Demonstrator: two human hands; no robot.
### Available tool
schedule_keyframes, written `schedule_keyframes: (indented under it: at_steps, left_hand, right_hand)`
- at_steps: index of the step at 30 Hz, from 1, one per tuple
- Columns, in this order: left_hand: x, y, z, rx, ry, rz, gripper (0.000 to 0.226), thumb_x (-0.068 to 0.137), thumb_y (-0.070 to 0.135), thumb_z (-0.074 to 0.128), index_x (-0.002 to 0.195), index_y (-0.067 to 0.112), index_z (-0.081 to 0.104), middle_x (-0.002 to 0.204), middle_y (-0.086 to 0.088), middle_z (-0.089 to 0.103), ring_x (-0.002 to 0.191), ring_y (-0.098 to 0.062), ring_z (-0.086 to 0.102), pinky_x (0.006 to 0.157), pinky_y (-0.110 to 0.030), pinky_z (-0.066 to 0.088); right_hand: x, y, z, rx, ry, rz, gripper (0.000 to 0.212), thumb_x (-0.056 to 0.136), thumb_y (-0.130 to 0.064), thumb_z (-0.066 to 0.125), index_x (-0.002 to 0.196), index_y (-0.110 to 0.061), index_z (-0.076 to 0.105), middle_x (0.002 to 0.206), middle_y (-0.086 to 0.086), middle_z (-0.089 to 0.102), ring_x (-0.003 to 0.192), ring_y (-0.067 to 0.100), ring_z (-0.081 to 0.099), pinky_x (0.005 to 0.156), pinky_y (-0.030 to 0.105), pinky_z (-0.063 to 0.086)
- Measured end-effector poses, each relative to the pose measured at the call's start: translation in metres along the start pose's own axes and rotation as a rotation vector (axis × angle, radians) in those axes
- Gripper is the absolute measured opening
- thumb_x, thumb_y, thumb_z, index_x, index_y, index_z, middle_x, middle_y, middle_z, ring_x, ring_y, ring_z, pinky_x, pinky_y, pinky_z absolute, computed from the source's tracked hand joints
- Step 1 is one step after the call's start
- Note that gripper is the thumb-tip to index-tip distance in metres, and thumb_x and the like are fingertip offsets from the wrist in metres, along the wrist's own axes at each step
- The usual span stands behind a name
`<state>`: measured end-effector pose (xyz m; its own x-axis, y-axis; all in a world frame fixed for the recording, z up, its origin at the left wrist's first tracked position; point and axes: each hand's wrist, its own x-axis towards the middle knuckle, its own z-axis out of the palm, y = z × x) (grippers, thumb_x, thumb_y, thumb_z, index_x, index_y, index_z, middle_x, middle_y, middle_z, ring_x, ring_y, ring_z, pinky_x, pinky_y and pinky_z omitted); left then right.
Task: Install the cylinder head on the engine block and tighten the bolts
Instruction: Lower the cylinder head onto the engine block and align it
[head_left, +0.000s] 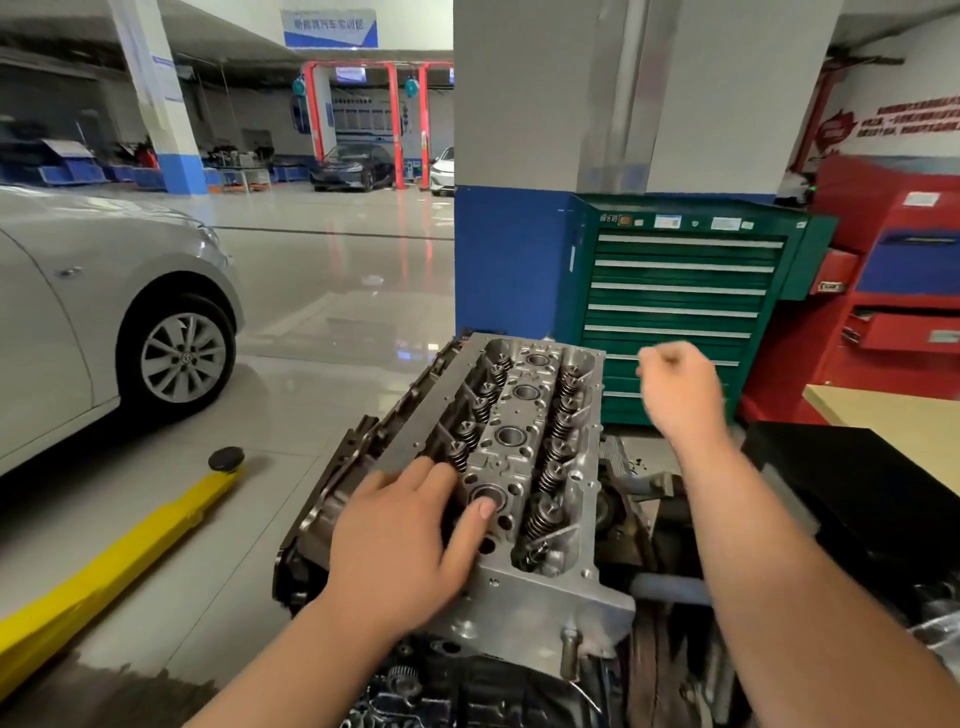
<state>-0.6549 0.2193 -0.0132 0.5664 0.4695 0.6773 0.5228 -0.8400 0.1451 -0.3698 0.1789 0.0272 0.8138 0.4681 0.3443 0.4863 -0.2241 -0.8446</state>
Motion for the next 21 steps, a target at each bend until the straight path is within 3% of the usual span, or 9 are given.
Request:
schedule_keyframes:
  at_steps: [2, 5, 7, 10, 14, 19, 21]
  left_hand:
    - [-0.003, -0.001, 0.004, -0.009, 0.02, 0.03, 0.038, 0.089, 0.049, 0.039, 0.069, 0.019, 0.052, 0.059, 0.009, 0.049, 0.046, -0.015, 0.045, 0.057, -0.026, 0.036]
    - [-0.005, -0.004, 0.008, -0.039, 0.018, 0.044, 0.039, 0.087, 0.047, 0.04, 0.066, 0.018, 0.056, 0.049, 0.008, 0.05, 0.043, -0.017, 0.05, 0.062, -0.029, 0.047]
    - [-0.005, -0.008, 0.011, -0.041, 0.049, 0.06, 0.038, 0.084, 0.043, 0.042, 0.063, 0.016, 0.058, 0.046, 0.007, 0.048, 0.042, -0.018, 0.05, 0.059, -0.032, 0.05]
    - [-0.006, -0.01, 0.012, -0.038, 0.076, 0.061, 0.033, 0.081, 0.039, 0.045, 0.059, 0.018, 0.059, 0.046, 0.008, 0.047, 0.042, -0.018, 0.05, 0.059, -0.026, 0.042]
    - [-0.004, -0.017, 0.012, -0.074, 0.1, 0.106, 0.031, 0.082, 0.034, 0.045, 0.062, 0.019, 0.063, 0.048, 0.008, 0.049, 0.044, -0.018, 0.05, 0.058, -0.026, 0.039]
    - [-0.008, -0.038, 0.005, -0.176, 0.09, 0.196, 0.059, 0.099, 0.04, 0.026, 0.066, 0.012, 0.065, 0.05, 0.004, 0.052, 0.043, -0.022, 0.05, 0.051, -0.031, 0.045]
    - [-0.008, -0.042, -0.001, -0.188, 0.082, 0.245, 0.061, 0.1, 0.041, 0.023, 0.067, 0.01, 0.065, 0.05, 0.003, 0.052, 0.042, -0.021, 0.049, 0.053, -0.027, 0.042]
  right_hand:
    - [0.052, -0.002, 0.026, -0.212, -0.169, 0.004, 0.04, 0.096, -0.027, 0.048, 0.13, -0.009, 0.053, 0.129, 0.01, 0.06, 0.116, 0.028, 0.055, 0.091, 0.032, 0.041]
    - [0.091, -0.006, 0.06, -0.445, -0.419, -0.072, 0.052, 0.095, -0.016, 0.045, 0.145, -0.005, 0.035, 0.146, 0.015, 0.044, 0.129, 0.032, 0.046, 0.101, 0.032, 0.037]
    - [0.102, -0.008, 0.073, -0.59, -0.509, -0.077, 0.046, 0.094, -0.012, 0.045, 0.139, -0.001, 0.042, 0.14, 0.019, 0.048, 0.123, 0.035, 0.049, 0.095, 0.034, 0.04]
    - [0.114, -0.004, 0.079, -0.741, -0.588, -0.026, 0.034, 0.095, -0.014, 0.046, 0.124, -0.001, 0.058, 0.126, 0.02, 0.058, 0.117, 0.035, 0.054, 0.091, 0.035, 0.043]
    - [0.112, 0.0, 0.075, -0.781, -0.622, -0.029, 0.034, 0.097, -0.009, 0.042, 0.125, 0.002, 0.058, 0.129, 0.019, 0.057, 0.119, 0.033, 0.053, 0.095, 0.032, 0.043]
    - [0.088, 0.001, 0.052, -0.942, -0.685, -0.171, 0.036, 0.099, -0.004, 0.035, 0.124, 0.004, 0.058, 0.131, 0.02, 0.056, 0.119, 0.032, 0.054, 0.092, 0.03, 0.041]
    - [0.074, -0.003, 0.042, -0.919, -0.64, -0.133, 0.038, 0.1, -0.007, 0.033, 0.127, 0.005, 0.056, 0.137, 0.021, 0.052, 0.124, 0.032, 0.051, 0.095, 0.03, 0.039]
